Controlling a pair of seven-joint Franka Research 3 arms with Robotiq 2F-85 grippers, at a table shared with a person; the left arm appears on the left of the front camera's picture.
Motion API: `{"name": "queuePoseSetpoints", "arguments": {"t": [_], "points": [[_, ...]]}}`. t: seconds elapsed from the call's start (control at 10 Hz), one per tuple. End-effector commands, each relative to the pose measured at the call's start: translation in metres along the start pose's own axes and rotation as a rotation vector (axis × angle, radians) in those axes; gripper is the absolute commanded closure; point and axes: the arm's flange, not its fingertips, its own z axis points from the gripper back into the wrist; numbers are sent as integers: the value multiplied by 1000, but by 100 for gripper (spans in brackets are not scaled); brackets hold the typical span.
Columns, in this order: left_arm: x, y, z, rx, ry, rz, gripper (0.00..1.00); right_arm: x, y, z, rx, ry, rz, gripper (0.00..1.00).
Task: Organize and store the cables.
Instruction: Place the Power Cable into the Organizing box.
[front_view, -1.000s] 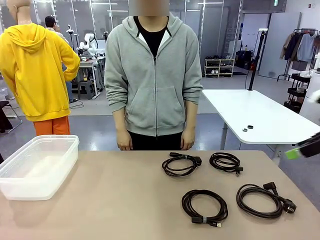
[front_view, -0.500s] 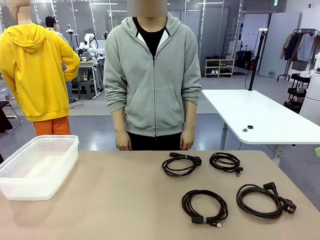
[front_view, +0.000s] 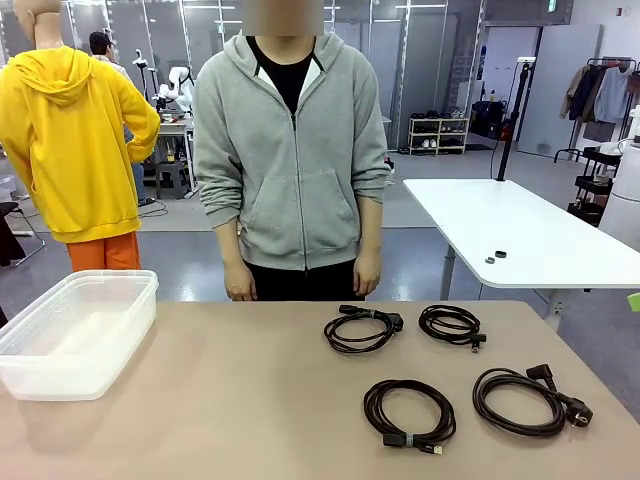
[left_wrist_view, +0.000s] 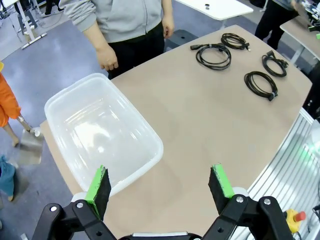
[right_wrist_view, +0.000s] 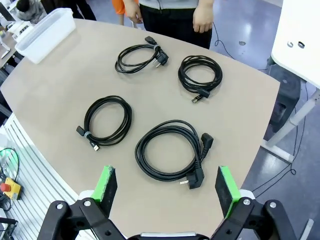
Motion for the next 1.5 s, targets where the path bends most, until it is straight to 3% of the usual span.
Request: {"name": "queuePoseSetpoints", "arguments": {"t": [0.0,1.4], "points": [[0,0,-2,-12,-2,-5,0,-2,-1,1,8,-4,17,0],[0,0,-2,-12,-2,-5,0,-2,-1,1,8,-4,17,0]]}}
